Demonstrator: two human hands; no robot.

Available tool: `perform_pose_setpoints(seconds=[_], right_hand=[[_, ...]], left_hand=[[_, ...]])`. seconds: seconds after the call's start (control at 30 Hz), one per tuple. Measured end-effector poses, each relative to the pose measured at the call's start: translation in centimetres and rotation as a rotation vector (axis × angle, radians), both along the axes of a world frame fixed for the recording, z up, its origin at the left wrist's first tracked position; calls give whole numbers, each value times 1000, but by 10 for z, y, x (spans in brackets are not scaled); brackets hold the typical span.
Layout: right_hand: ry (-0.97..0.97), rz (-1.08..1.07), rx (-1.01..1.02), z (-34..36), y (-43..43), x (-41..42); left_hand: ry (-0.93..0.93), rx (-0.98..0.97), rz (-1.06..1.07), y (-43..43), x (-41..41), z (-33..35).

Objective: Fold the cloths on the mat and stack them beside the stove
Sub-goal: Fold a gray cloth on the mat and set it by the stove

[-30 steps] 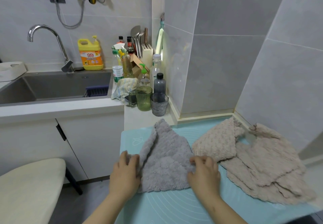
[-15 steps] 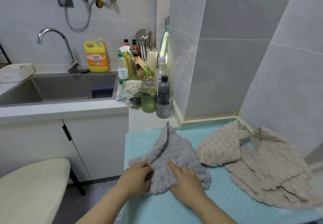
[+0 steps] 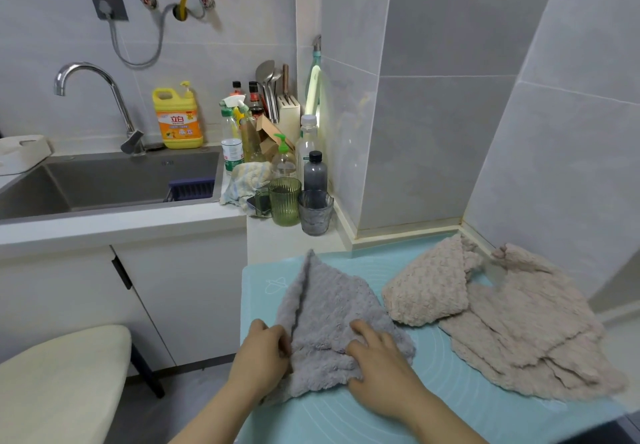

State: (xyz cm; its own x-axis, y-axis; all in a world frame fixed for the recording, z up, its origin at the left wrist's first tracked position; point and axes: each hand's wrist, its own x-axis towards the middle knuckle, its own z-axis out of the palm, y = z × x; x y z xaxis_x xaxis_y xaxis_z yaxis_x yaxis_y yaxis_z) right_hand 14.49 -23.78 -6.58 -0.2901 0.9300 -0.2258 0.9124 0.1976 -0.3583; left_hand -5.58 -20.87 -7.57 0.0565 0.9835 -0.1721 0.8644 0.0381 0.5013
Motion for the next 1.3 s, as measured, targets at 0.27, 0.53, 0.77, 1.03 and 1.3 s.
perform_pose_setpoints(seconds=[0.27, 0.53, 0.77, 1.03, 1.3], right_hand=[[96, -103, -306, 21, -6, 28], [140, -503, 25, 10, -5, 40], [343, -551, 6, -8, 16, 24], [135, -470, 244, -15, 12, -3], [221, -537, 371, 2, 42, -10]], left_hand=[[-27, -213, 2, 17, 4, 16], [26, -74, 35, 37, 13, 24], [54, -181, -121, 49, 14, -1], [-19, -41, -181, 52, -3, 1], [-15, 90, -32, 59, -24, 5]])
